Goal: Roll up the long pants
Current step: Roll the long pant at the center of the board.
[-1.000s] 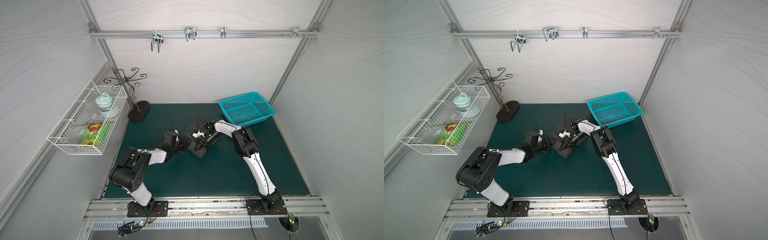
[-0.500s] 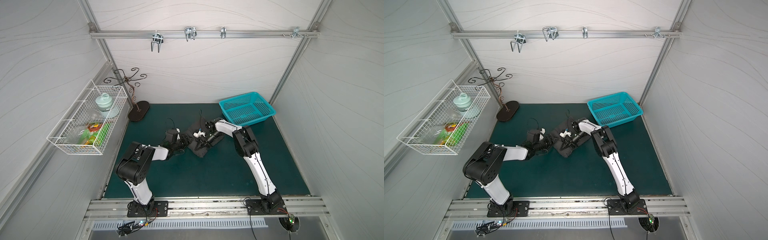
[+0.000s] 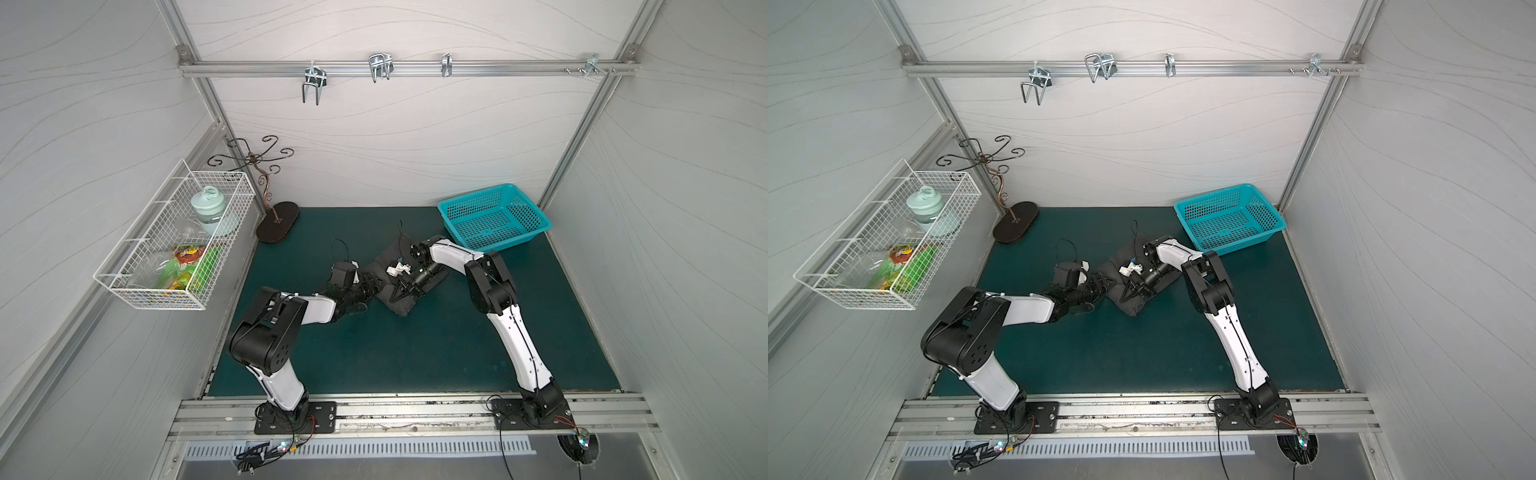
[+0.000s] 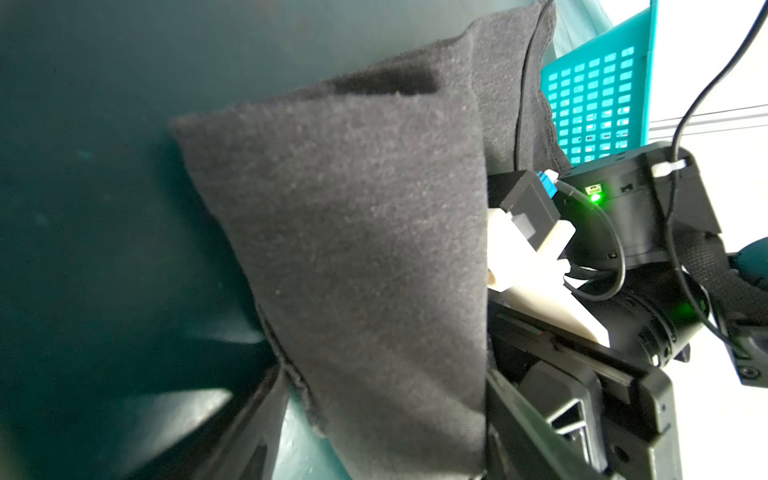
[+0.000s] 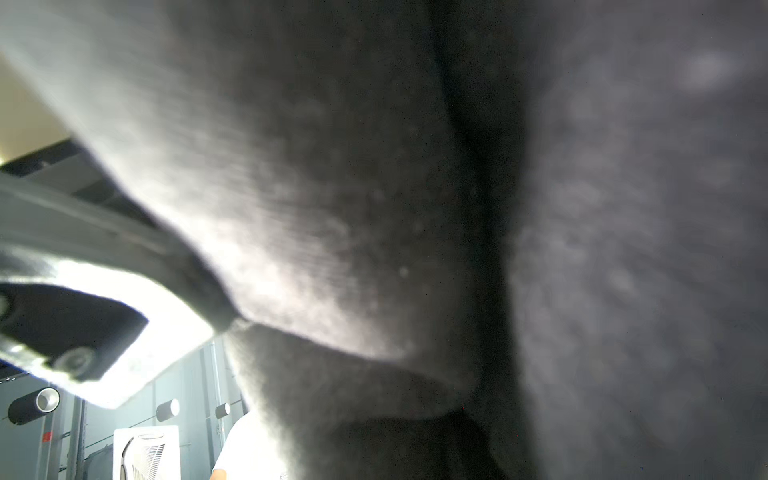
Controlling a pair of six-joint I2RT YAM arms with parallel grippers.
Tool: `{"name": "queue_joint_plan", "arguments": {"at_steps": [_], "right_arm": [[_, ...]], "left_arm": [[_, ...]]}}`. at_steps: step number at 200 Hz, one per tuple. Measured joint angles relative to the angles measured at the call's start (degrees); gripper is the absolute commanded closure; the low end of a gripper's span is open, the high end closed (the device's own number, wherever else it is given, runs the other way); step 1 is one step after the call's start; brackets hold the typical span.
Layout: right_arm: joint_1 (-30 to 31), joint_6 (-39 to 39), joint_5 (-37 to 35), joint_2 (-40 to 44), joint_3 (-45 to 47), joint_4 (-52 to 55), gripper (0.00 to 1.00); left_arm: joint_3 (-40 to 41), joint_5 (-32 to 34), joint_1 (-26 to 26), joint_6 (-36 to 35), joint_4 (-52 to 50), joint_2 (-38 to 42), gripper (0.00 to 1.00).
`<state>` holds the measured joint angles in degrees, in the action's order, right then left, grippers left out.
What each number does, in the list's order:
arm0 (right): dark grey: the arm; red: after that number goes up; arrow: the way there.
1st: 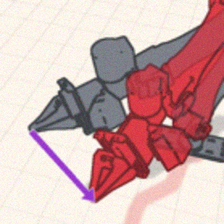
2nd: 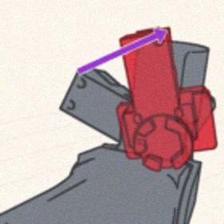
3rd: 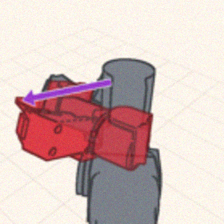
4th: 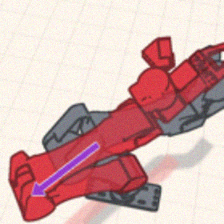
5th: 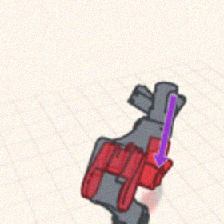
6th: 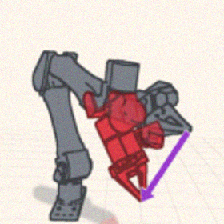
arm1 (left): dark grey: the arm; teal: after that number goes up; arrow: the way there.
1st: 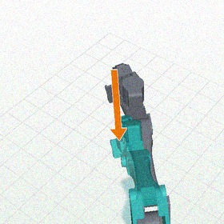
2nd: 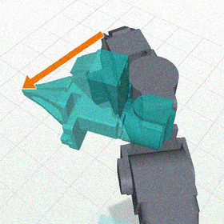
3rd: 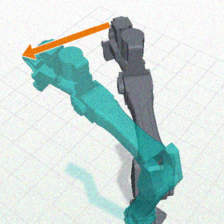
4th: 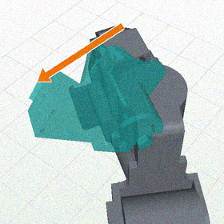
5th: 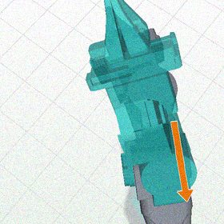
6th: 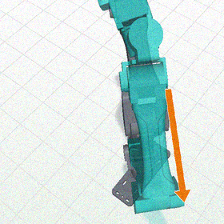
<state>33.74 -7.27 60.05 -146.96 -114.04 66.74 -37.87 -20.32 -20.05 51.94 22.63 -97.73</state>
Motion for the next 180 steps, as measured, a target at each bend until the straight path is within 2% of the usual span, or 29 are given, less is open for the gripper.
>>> {"name": "queue_joint_plan", "arguments": {"at_steps": [80, 113, 138, 153, 172, 180], "right_arm": [[-0.3, 0.3, 0.0, 0.2, 0.1, -0.2, 1.00], [-0.9, 0.4, -0.1, 0.2, 0.1, -0.7, 1.00], [-0.9, 0.4, -0.1, 0.3, 0.3, -0.9, 1.00], [-0.9, 0.4, -0.2, 0.6, 0.5, -1.3, 1.00], [-0.9, 0.5, -0.7, 1.1, 1.0, -2.3, 1.00], [-0.9, 0.5, -1.0, 1.4, 1.3, -2.6, 1.00]], "left_arm": [[-9.7, -1.5, 0.0, -0.2, -4.0, -7.5, 0.24], [-13.1, -2.4, 0.2, 0.2, -6.1, -9.8, 0.32], [-13.7, -1.6, 0.2, 0.0, -7.9, -10.1, 0.49], [-14.2, -0.8, 0.1, -0.2, -8.9, -10.2, 0.75], [-15.7, -0.3, -0.1, -0.5, -10.2, -10.9, 0.99], [-16.3, 0.1, -0.2, -0.5, -11.0, -11.1, 1.00]]}}
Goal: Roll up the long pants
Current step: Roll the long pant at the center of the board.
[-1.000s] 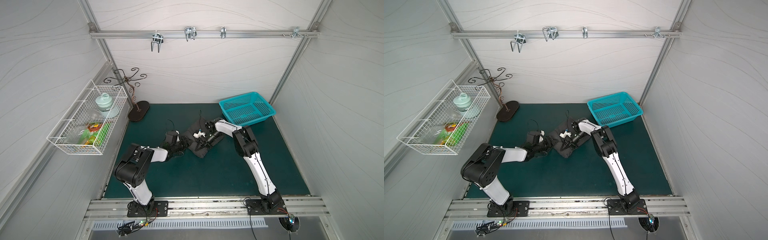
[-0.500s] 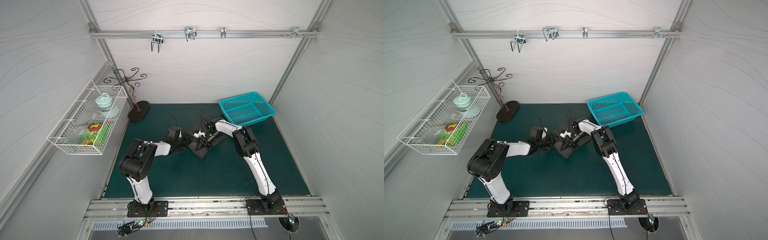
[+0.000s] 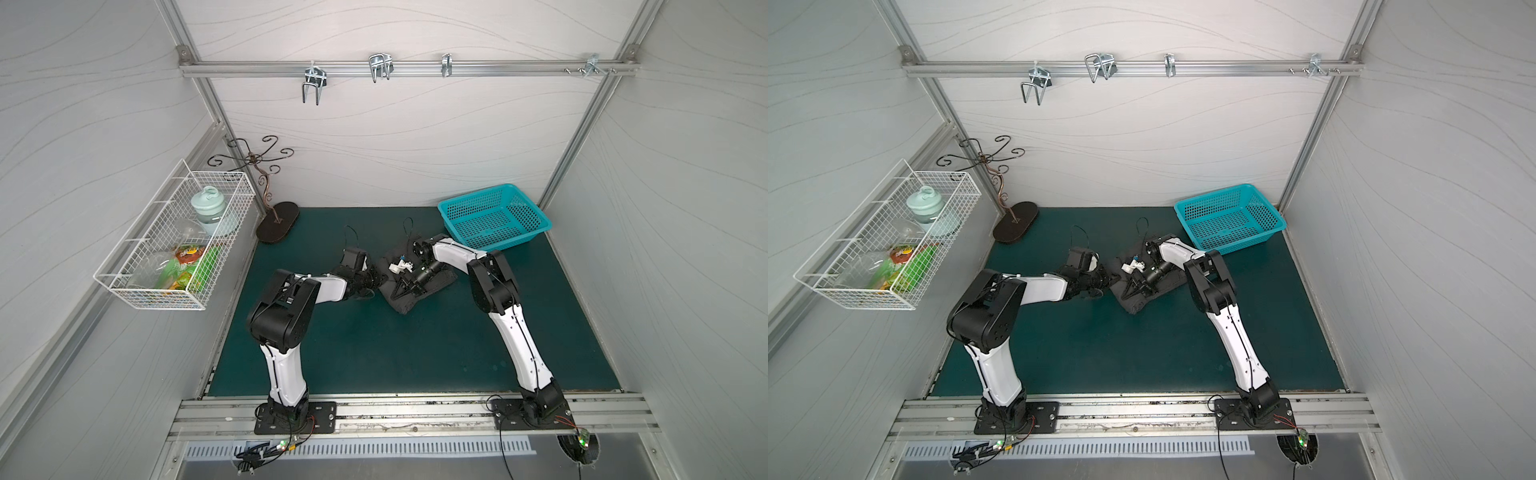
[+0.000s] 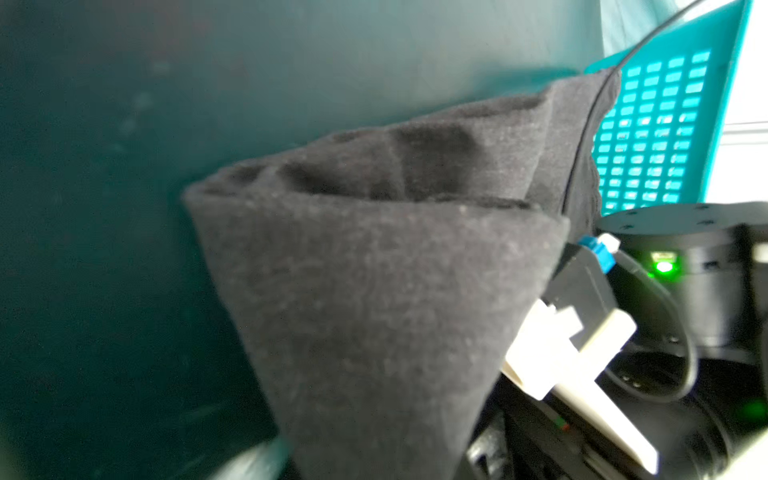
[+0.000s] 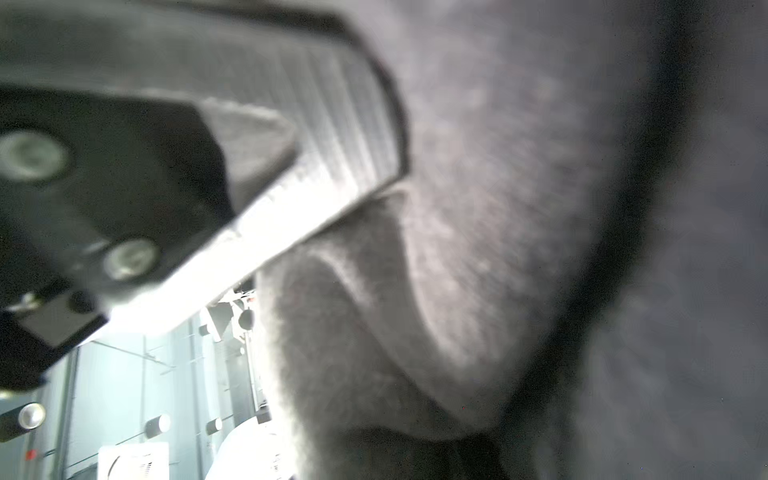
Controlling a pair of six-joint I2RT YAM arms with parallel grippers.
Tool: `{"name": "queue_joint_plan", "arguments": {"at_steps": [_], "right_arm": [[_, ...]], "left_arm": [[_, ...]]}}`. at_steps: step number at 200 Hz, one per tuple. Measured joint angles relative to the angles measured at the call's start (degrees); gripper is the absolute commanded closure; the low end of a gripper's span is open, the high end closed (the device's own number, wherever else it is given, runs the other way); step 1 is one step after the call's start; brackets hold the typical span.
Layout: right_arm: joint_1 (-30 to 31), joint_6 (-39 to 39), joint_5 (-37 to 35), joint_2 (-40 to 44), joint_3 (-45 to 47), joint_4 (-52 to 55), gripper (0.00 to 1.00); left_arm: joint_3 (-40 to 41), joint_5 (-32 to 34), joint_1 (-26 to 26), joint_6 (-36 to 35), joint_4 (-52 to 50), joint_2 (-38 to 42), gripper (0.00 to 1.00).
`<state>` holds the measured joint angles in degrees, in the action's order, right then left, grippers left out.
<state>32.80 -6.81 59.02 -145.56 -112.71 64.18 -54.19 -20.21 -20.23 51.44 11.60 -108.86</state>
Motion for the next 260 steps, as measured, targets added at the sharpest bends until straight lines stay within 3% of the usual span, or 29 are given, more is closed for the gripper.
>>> {"name": "queue_joint_plan", "arguments": {"at_steps": [40, 111, 181, 221, 228, 260], "right_arm": [[0.0, 0.2, -0.6, 1.0, 1.4, -1.8, 0.99], [0.3, 0.9, -2.6, 2.8, 2.7, -4.0, 0.82], [3.6, 3.1, -16.6, 11.6, 9.1, -11.6, 0.65], [6.3, 4.5, -29.0, 21.4, 18.4, -17.9, 0.21], [6.8, 4.6, -31.5, 23.4, 20.1, -18.3, 0.02], [9.0, 4.5, -45.2, 33.4, 29.2, -19.7, 0.01]], "left_arm": [[-2.3, 1.8, -0.3, -0.5, -4.1, -0.4, 1.00], [-7.5, 6.1, -1.7, -0.6, -14.6, -0.4, 1.00], [-10.1, 13.5, -3.9, 1.1, -23.9, 1.3, 1.00], [-10.8, 15.8, -4.5, 2.6, -26.5, 1.7, 1.00], [-11.1, 16.5, -4.5, 2.6, -27.1, 1.7, 1.00], [-12.4, 19.6, -4.1, 2.9, -30.2, 1.7, 1.00]]}}
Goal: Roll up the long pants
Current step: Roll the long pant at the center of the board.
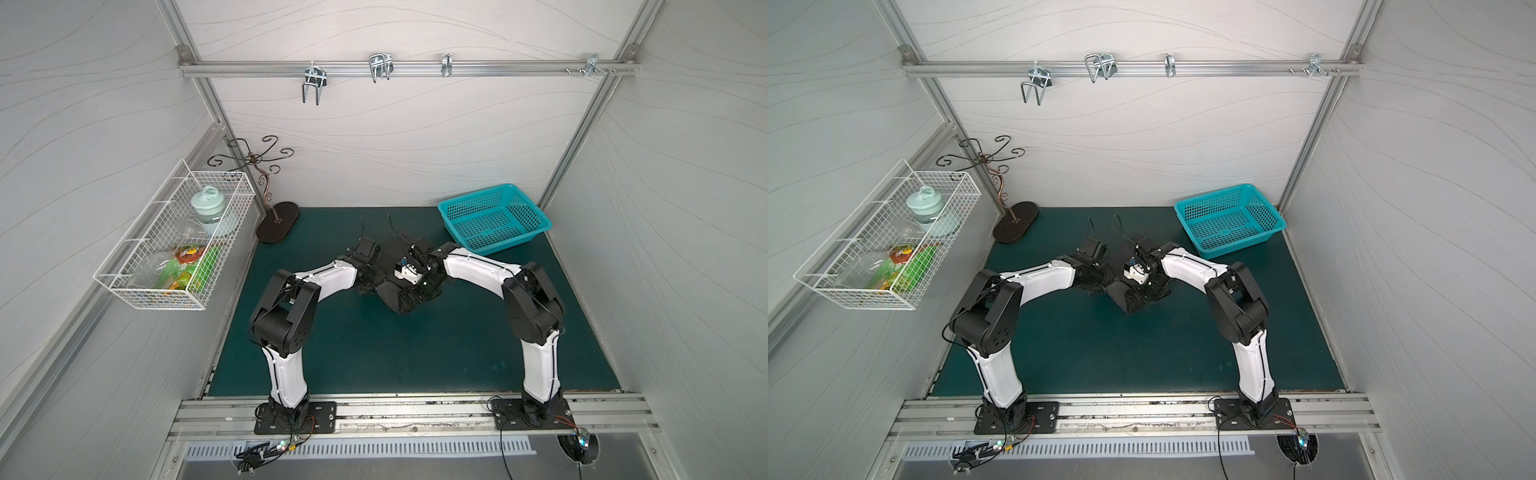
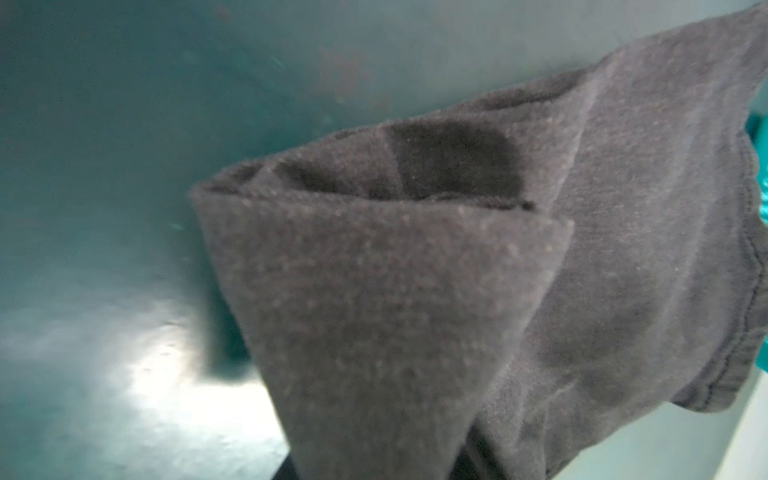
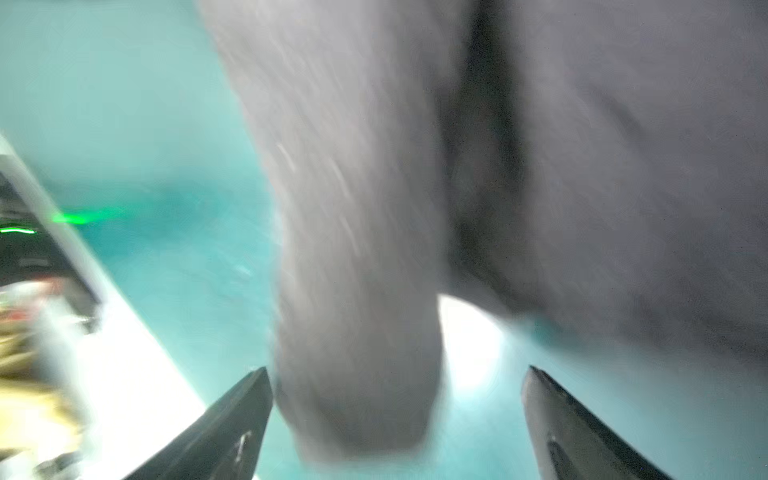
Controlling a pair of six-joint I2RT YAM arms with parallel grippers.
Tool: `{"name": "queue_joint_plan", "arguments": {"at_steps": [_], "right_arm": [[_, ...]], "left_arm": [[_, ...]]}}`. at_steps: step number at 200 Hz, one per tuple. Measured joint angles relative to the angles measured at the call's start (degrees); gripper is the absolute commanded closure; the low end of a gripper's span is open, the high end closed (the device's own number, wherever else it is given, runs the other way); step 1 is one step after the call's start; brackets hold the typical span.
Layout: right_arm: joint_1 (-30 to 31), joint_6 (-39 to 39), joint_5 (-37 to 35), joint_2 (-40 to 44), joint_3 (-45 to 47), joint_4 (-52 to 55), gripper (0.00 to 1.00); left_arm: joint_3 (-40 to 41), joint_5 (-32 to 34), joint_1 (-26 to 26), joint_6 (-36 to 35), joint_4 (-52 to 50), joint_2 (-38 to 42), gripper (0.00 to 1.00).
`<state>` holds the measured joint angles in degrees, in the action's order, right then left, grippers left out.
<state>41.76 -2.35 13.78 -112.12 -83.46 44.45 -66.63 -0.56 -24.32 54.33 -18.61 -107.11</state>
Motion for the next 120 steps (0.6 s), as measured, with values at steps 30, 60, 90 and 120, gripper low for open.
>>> {"name": "queue_joint_plan", "arguments": {"at_steps": [30, 60, 90, 120], "right_arm": [[3.6, 1.8, -15.0, 12.4, 6.0, -1.3, 0.01], [2.7, 3.9, -15.1, 14.6, 3.8, -0.3, 0.01], [8.6, 2.4, -28.6, 13.2, 8.6, -2.9, 0.01], [19.9, 0.1, -37.2, 13.3, 12.3, -5.9, 0.01]], "left_arm": [[-1.0, 0.8, 0.0, 0.3, -1.7, -0.3, 1.00], [-2.6, 0.9, 0.0, 0.4, -3.5, -1.1, 1.00], [-4.6, 0.7, 0.0, 0.8, -5.1, -2.2, 1.00], [-7.1, 0.6, 0.0, 1.0, -7.8, -3.4, 1.00]]}}
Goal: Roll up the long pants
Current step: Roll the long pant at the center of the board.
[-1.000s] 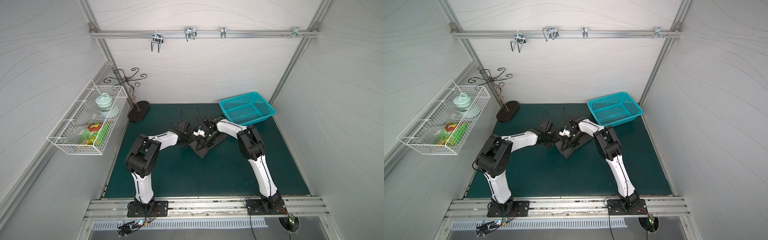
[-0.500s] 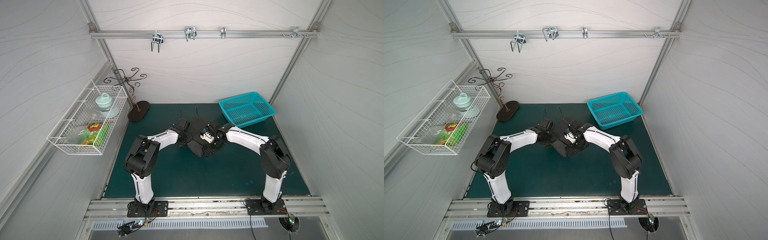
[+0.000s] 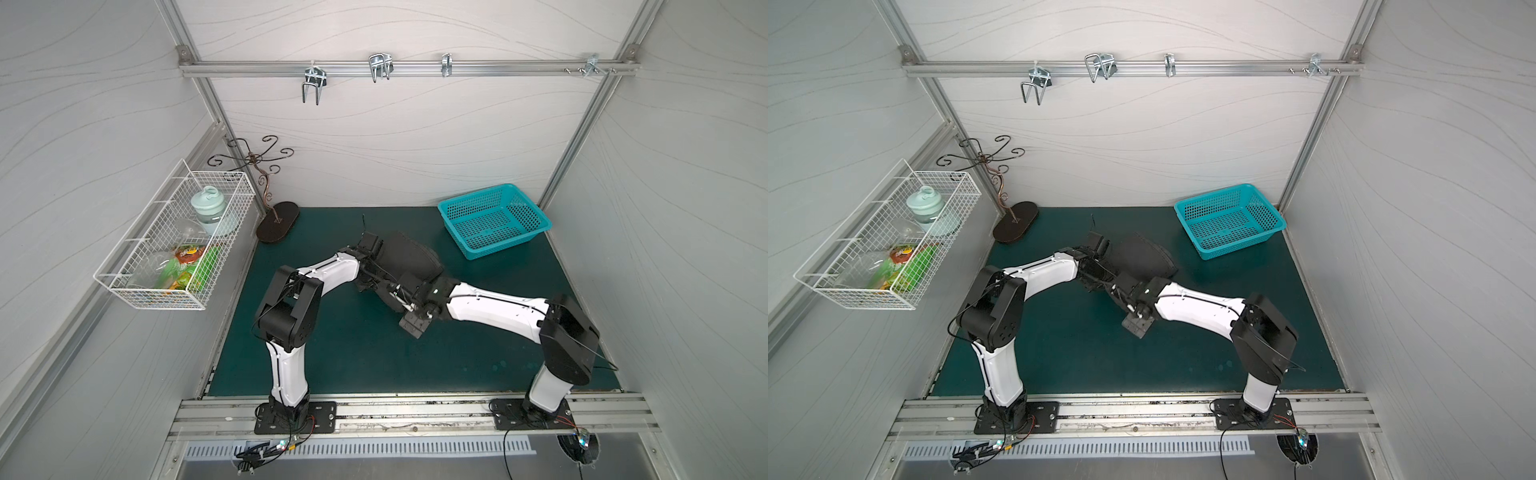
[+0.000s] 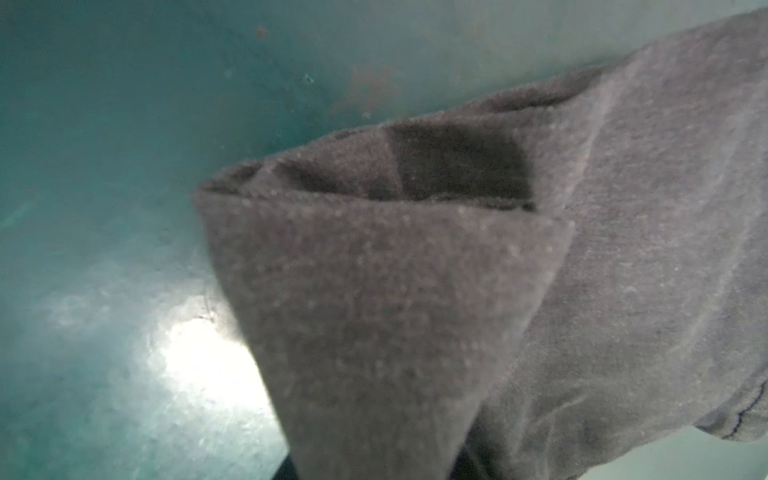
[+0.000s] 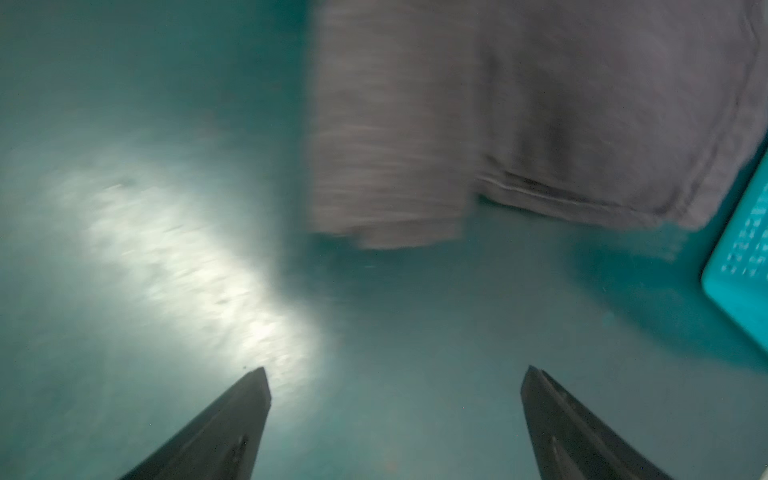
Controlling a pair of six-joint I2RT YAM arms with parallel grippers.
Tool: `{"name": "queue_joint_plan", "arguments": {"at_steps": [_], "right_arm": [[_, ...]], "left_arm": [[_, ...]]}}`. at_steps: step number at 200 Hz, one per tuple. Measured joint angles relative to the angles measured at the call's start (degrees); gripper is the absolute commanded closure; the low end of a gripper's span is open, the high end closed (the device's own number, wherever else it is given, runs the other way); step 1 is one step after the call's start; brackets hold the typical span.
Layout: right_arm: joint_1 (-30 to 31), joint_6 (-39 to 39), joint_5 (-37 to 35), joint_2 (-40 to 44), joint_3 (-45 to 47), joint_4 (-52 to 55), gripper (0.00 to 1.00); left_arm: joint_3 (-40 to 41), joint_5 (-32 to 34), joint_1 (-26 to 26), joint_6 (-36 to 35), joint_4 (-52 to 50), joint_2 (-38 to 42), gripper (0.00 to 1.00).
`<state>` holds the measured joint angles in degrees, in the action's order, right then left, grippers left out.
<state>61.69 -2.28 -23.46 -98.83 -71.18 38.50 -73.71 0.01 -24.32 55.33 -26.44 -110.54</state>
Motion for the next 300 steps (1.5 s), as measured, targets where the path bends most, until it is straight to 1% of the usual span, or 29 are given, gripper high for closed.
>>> {"name": "queue_joint_plan", "arguments": {"at_steps": [36, 55, 77, 103, 168, 205, 222, 238, 272, 300], "right_arm": [[2.3, -1.9, -7.6, 0.3, 0.3, -4.0, 0.01], [4.9, -3.8, -12.4, -0.6, 0.1, -6.3, 0.01], [7.6, -5.2, -16.5, -5.1, -1.8, -8.1, 0.01], [9.1, -5.8, -18.2, -9.9, -3.3, -9.1, 0.01], [9.2, -6.4, -22.5, -18.4, -7.9, -11.8, 0.01], [9.1, -9.4, -26.7, -21.8, -10.8, -14.6, 0.01], [8.9, -10.3, -28.3, -23.0, -11.6, -16.2, 0.01], [8.6, -11.5, -30.1, -24.0, -12.0, -17.8, 0.03], [7.4, -12.8, -33.7, -25.9, -12.7, -20.7, 0.03], [6.4, -12.8, -35.7, -26.9, -13.2, -21.8, 0.07]], "left_arm": [[-2.5, -0.2, 0.0, 0.4, -2.8, -1.3, 1.00], [-3.4, -0.4, 0.0, 0.6, -3.8, -1.8, 1.00], [-3.6, -0.9, 0.0, 0.9, -4.1, -1.9, 1.00], [-3.8, -1.3, 0.0, 1.0, -4.2, -2.0, 1.00], [-3.3, -2.4, 0.1, 1.0, -3.8, -1.9, 1.00], [-2.1, -2.7, 0.2, 0.8, -2.5, -1.2, 1.00], [-1.8, -3.0, 0.3, 0.6, -2.1, -1.1, 1.00], [-1.6, -3.3, 0.3, 0.5, -2.0, -1.0, 1.00], [-1.6, -3.5, 0.3, 0.4, -1.8, -1.0, 1.00], [-1.6, -3.7, 0.3, 0.3, -1.1, -1.2, 1.00]]}}
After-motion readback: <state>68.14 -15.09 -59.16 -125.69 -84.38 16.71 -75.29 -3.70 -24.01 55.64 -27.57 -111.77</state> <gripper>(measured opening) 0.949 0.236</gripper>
